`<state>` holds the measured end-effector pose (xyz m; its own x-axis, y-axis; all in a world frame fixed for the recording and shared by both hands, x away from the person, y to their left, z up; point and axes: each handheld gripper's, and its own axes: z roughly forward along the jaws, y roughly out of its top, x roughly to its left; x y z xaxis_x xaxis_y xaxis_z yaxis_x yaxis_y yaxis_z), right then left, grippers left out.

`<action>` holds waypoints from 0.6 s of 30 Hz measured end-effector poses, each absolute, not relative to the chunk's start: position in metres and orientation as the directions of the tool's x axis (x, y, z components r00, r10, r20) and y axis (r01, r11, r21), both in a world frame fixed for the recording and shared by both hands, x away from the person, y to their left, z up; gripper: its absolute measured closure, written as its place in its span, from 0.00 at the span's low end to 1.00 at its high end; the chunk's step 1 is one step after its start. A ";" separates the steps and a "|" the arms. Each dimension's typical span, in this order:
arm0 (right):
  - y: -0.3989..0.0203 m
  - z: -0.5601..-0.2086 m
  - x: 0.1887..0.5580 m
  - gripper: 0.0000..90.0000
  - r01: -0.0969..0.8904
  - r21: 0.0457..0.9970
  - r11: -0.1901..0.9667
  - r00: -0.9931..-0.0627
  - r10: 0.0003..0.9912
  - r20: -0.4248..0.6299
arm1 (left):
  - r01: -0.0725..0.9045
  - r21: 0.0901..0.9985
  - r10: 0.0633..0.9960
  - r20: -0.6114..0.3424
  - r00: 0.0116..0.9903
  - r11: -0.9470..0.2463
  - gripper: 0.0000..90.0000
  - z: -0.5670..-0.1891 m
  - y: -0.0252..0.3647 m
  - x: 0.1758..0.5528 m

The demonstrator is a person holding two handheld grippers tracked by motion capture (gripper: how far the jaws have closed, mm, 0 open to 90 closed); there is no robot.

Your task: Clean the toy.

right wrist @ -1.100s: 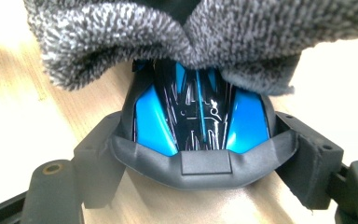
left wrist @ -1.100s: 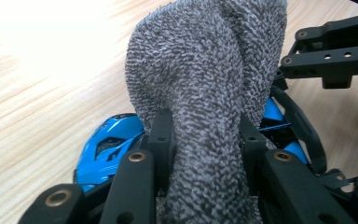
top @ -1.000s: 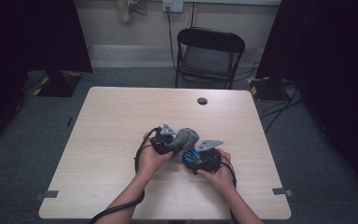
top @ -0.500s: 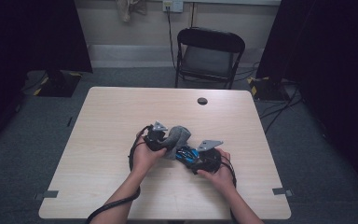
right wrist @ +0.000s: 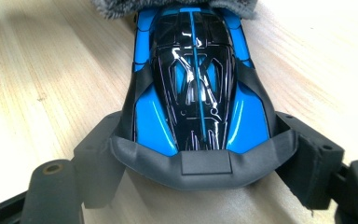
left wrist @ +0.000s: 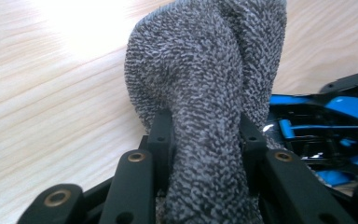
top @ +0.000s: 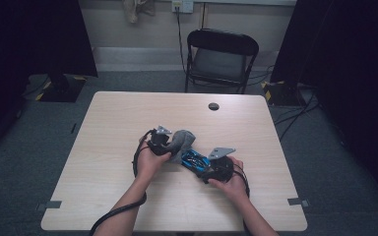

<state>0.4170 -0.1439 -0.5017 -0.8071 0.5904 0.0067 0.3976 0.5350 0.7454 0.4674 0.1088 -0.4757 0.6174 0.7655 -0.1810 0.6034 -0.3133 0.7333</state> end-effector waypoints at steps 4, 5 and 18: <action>-0.144 -0.502 0.417 0.27 0.398 0.745 0.535 -0.807 0.590 0.007 | 0.601 0.735 0.761 -0.184 0.622 -0.314 0.74 -0.477 0.113 0.469; -0.144 -0.502 0.417 0.27 0.397 0.745 0.535 -0.807 0.590 0.007 | 0.604 0.733 0.762 -0.184 0.620 -0.314 0.74 -0.477 0.113 0.470; -0.144 -0.502 0.417 0.27 0.398 0.745 0.535 -0.807 0.590 0.007 | 0.636 0.715 0.814 -0.164 0.557 -0.291 0.74 -0.483 0.129 0.477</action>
<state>0.4170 -0.1439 -0.5017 -0.8072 0.5903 0.0069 0.3977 0.5351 0.7454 0.4769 0.1286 -0.4829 0.5571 0.8140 -0.1641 0.6355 -0.2908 0.7152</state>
